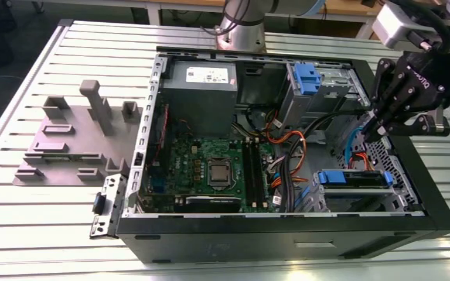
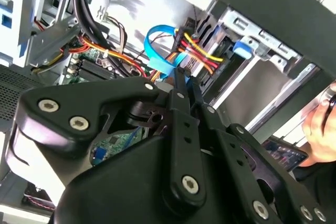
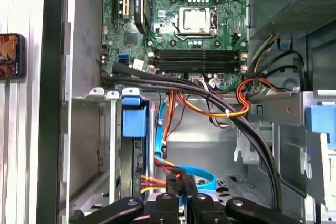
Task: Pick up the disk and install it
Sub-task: 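Insert the second disk wire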
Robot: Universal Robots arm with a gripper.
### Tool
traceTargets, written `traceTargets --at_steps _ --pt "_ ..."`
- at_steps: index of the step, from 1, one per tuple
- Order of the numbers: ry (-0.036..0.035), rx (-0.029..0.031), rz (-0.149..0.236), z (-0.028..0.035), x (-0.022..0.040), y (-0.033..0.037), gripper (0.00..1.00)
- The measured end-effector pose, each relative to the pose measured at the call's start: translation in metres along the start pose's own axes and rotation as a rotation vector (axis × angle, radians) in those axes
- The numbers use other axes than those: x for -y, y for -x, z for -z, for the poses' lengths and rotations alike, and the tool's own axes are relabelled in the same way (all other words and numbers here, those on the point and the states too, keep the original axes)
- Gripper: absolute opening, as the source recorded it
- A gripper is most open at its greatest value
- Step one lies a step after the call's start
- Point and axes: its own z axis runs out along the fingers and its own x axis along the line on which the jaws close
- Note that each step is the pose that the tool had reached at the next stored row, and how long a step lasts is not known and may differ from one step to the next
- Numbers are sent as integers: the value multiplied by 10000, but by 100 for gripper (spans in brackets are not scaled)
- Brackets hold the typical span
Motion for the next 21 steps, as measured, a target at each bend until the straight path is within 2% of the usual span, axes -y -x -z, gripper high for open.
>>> traceTargets --at_steps 3,6,9,15,21 --pt "-138 1 0 -18 -45 -14 16" --pt "-328 6 1 -35 -73 -24 16" --pt "-458 14 5 -55 -105 -41 16" --pt "-597 22 9 -114 -185 -110 16" --pt "-727 26 17 -167 -226 -233 16"
